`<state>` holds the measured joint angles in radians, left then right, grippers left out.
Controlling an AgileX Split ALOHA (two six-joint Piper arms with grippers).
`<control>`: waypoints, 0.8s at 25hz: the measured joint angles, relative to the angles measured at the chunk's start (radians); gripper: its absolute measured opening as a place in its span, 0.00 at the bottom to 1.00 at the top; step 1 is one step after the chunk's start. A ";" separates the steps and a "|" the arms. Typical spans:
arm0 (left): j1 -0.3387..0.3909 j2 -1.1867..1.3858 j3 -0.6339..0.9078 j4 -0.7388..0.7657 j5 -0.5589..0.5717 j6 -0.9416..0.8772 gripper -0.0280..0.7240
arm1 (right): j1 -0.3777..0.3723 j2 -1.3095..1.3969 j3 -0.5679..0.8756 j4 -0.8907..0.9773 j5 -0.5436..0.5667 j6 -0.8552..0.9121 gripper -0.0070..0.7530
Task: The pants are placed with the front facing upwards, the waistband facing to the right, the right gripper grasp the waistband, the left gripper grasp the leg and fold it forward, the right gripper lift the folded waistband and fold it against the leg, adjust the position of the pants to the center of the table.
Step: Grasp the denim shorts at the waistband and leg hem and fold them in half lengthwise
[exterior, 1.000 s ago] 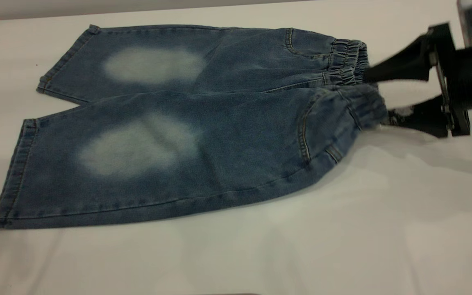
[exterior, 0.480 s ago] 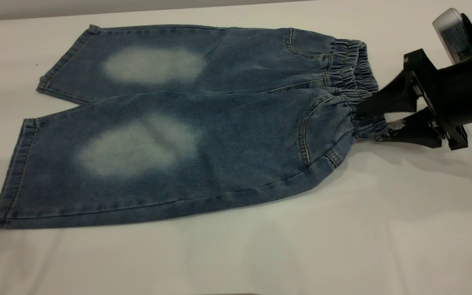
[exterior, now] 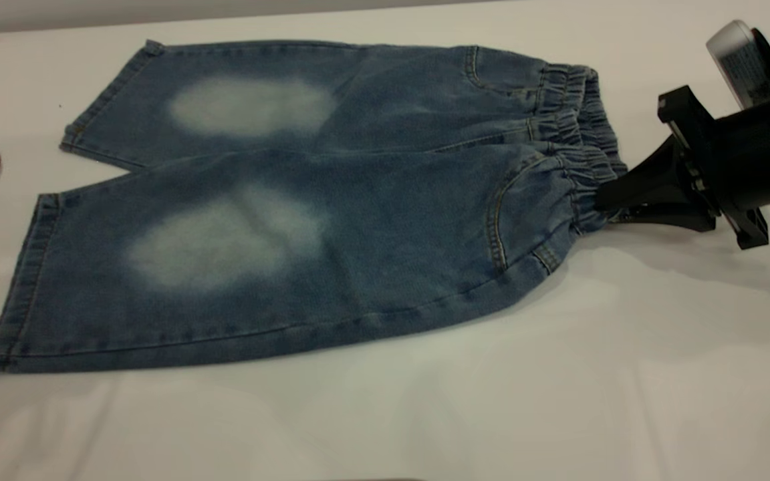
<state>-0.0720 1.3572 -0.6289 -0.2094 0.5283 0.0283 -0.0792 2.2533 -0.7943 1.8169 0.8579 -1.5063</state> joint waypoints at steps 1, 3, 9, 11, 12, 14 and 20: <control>0.000 0.024 0.014 0.000 -0.002 -0.003 0.76 | 0.000 0.000 0.000 0.000 0.000 0.000 0.06; 0.000 0.070 0.039 0.000 -0.017 -0.006 0.76 | 0.000 0.000 0.000 0.000 0.000 0.000 0.06; 0.000 0.198 0.071 0.040 -0.145 -0.007 0.76 | 0.000 0.000 0.000 -0.005 -0.001 0.001 0.06; 0.000 0.240 0.071 0.064 -0.208 -0.007 0.76 | 0.000 0.000 0.000 -0.009 -0.001 0.001 0.06; 0.000 0.260 0.071 0.074 -0.224 -0.007 0.76 | 0.000 0.000 0.000 -0.011 -0.001 0.001 0.06; 0.000 0.300 0.071 0.088 -0.246 -0.007 0.76 | 0.000 0.000 0.000 -0.015 -0.001 0.004 0.06; 0.000 0.431 0.071 0.145 -0.278 -0.010 0.76 | 0.000 0.000 0.000 -0.020 -0.001 0.013 0.06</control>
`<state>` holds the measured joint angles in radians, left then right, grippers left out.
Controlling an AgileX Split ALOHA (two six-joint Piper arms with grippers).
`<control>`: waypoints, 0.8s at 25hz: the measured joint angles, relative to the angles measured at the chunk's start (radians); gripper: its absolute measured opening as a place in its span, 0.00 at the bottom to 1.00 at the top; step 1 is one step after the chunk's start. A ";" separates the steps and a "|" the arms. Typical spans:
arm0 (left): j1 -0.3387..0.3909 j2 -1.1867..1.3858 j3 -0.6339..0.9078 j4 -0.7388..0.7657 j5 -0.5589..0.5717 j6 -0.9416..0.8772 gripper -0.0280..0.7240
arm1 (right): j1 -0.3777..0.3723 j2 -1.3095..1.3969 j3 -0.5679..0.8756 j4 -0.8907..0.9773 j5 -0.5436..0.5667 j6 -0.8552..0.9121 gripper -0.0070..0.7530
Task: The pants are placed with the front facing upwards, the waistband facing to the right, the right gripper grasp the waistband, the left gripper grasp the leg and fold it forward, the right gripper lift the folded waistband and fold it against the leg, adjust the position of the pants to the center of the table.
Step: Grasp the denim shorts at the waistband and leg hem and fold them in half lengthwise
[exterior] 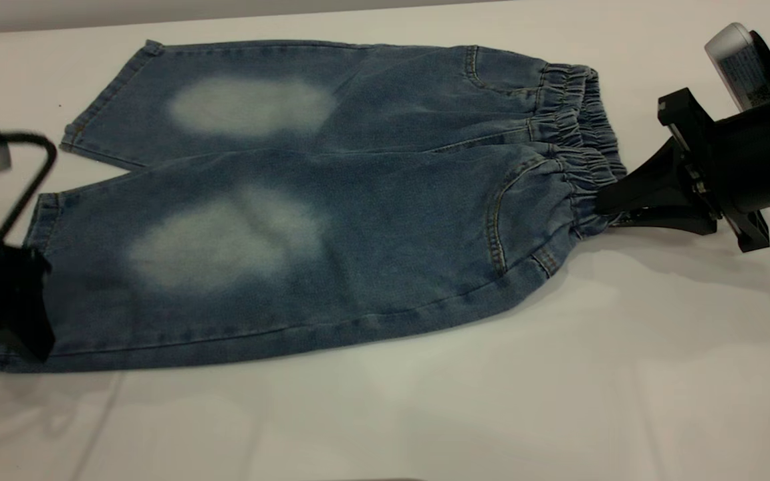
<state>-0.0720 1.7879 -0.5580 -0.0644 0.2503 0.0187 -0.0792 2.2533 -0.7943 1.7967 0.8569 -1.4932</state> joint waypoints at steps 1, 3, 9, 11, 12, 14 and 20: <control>0.002 0.014 0.000 0.017 -0.009 -0.004 0.76 | 0.000 0.000 0.000 -0.001 0.000 0.004 0.06; 0.014 0.033 0.000 0.045 -0.029 -0.019 0.76 | 0.000 0.000 0.000 -0.003 0.000 0.006 0.06; 0.080 0.049 0.000 0.076 -0.068 -0.041 0.76 | 0.000 0.000 0.000 -0.007 0.000 0.011 0.06; 0.082 0.049 0.000 0.075 -0.080 -0.041 0.76 | 0.000 0.000 0.000 -0.007 0.000 0.011 0.06; 0.082 0.049 0.000 0.075 -0.085 -0.041 0.76 | 0.000 0.000 0.000 -0.007 0.000 0.011 0.06; 0.082 0.050 0.000 0.075 -0.096 -0.041 0.76 | 0.000 0.000 0.000 -0.007 0.000 0.011 0.06; 0.082 0.117 0.000 0.074 -0.124 -0.045 0.76 | 0.000 0.000 0.000 -0.007 0.000 0.011 0.06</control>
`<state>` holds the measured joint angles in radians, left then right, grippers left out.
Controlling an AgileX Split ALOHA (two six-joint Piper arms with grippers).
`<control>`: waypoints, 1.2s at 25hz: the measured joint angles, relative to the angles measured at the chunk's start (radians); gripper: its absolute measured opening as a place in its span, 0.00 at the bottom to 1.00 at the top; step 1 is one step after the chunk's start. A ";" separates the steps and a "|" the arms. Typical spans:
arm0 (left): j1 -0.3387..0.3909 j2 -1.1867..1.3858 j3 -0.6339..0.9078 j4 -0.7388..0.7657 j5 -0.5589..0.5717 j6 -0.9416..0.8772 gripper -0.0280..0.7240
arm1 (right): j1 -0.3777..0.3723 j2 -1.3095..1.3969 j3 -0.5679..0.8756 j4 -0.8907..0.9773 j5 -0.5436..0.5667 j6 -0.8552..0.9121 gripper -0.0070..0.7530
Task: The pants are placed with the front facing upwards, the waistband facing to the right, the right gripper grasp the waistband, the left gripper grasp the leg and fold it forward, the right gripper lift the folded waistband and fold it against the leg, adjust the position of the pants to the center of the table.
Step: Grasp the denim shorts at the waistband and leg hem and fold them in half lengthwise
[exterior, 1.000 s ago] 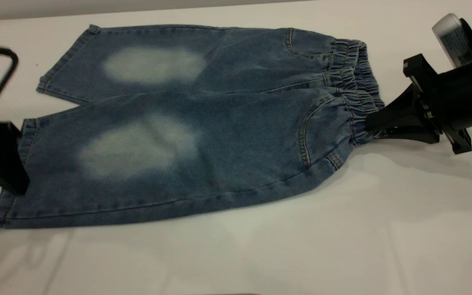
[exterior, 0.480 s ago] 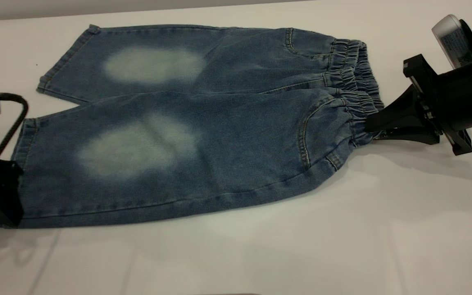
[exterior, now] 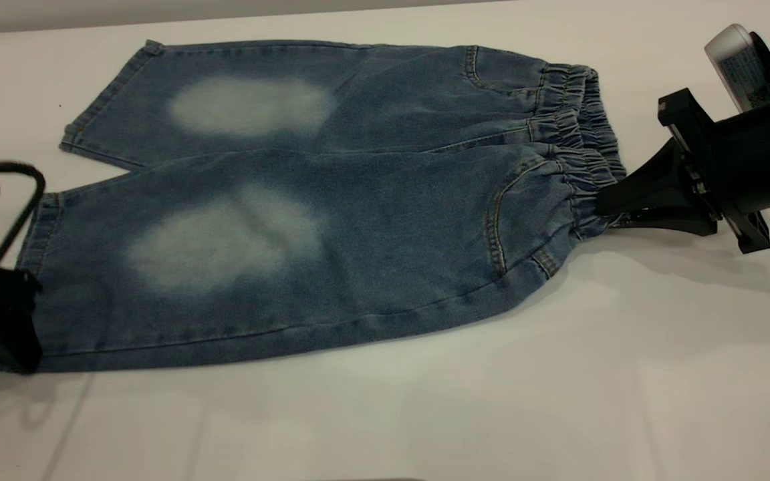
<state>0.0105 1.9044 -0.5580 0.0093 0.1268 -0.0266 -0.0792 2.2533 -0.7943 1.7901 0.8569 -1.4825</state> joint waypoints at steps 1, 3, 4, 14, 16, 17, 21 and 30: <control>0.000 0.012 0.000 -0.002 -0.002 -0.001 0.76 | 0.000 0.000 0.000 0.000 0.000 0.000 0.06; 0.000 0.014 -0.001 -0.009 -0.006 -0.001 0.75 | 0.000 0.000 0.000 0.000 0.000 0.000 0.06; 0.000 0.015 -0.001 -0.009 -0.007 -0.001 0.73 | 0.000 0.000 0.000 0.000 0.000 0.000 0.06; 0.000 0.016 -0.001 -0.024 -0.062 -0.001 0.11 | 0.000 0.000 0.000 -0.002 0.002 0.001 0.06; 0.000 0.016 -0.001 -0.024 -0.062 -0.001 0.10 | 0.000 0.000 0.000 -0.002 0.007 0.001 0.06; 0.000 0.012 -0.001 -0.024 -0.057 -0.001 0.10 | 0.000 0.000 0.000 -0.002 0.013 0.001 0.06; 0.000 -0.031 -0.001 -0.024 0.022 -0.001 0.10 | 0.000 -0.018 0.000 -0.006 0.037 0.001 0.06; -0.115 -0.327 -0.001 -0.053 0.181 -0.003 0.10 | 0.000 -0.191 0.028 -0.071 0.041 0.042 0.06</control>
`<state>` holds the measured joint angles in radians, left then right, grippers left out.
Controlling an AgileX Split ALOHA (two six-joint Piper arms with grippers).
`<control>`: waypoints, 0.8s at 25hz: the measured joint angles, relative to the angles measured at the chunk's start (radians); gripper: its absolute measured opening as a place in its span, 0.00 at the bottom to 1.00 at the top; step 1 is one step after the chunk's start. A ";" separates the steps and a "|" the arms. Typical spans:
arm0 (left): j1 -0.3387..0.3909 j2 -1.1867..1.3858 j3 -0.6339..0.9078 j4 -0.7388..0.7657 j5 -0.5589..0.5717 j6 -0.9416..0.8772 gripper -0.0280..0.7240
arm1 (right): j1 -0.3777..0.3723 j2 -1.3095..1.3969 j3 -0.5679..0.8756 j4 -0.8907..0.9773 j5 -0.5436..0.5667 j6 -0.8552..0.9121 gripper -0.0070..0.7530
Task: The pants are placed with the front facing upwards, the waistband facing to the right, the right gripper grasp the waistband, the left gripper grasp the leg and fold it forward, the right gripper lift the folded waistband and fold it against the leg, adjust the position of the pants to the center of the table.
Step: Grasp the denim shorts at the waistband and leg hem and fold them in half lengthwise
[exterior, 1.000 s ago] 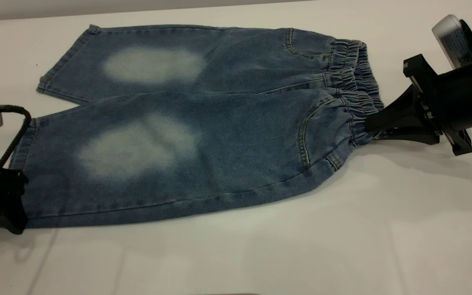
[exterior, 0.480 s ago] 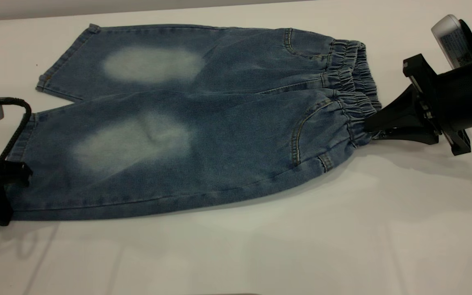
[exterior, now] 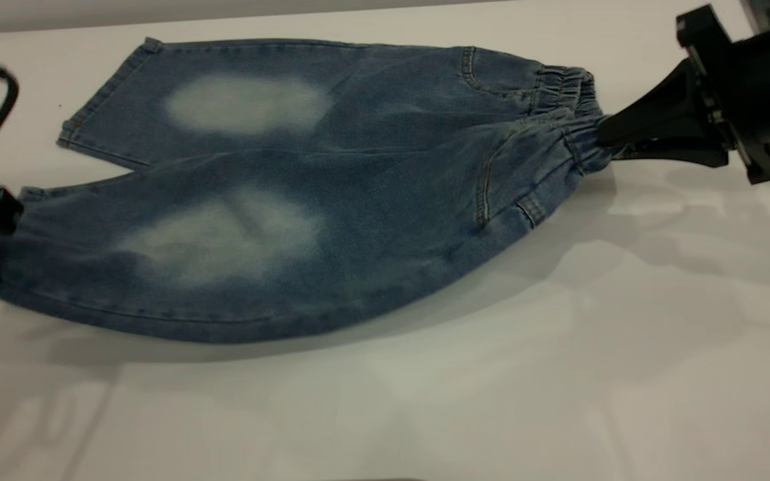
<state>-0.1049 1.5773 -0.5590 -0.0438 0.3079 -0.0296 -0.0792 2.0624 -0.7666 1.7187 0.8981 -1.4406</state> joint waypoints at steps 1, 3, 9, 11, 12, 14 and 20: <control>-0.023 -0.032 0.000 -0.010 0.020 -0.001 0.10 | 0.000 -0.016 0.019 0.000 -0.004 0.000 0.06; -0.057 -0.094 0.001 -0.034 0.055 -0.005 0.10 | 0.000 -0.059 0.062 0.000 -0.018 -0.009 0.06; -0.095 -0.258 0.003 -0.066 0.117 -0.006 0.10 | 0.000 -0.210 0.181 -0.006 -0.061 -0.037 0.06; -0.095 -0.287 0.005 -0.066 0.116 -0.006 0.10 | 0.000 -0.249 0.190 -0.006 -0.083 -0.041 0.06; -0.095 -0.292 0.006 -0.066 0.108 -0.006 0.10 | 0.000 -0.259 0.191 -0.004 -0.100 -0.041 0.06; -0.095 -0.293 0.006 -0.066 0.081 -0.006 0.10 | 0.000 -0.266 0.192 0.011 -0.126 -0.046 0.06; -0.095 -0.201 -0.087 -0.057 0.026 0.016 0.10 | 0.000 -0.266 0.191 0.076 -0.197 -0.081 0.06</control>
<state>-0.1998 1.3765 -0.6459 -0.1010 0.3336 -0.0139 -0.0792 1.7962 -0.5756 1.7949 0.7014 -1.5211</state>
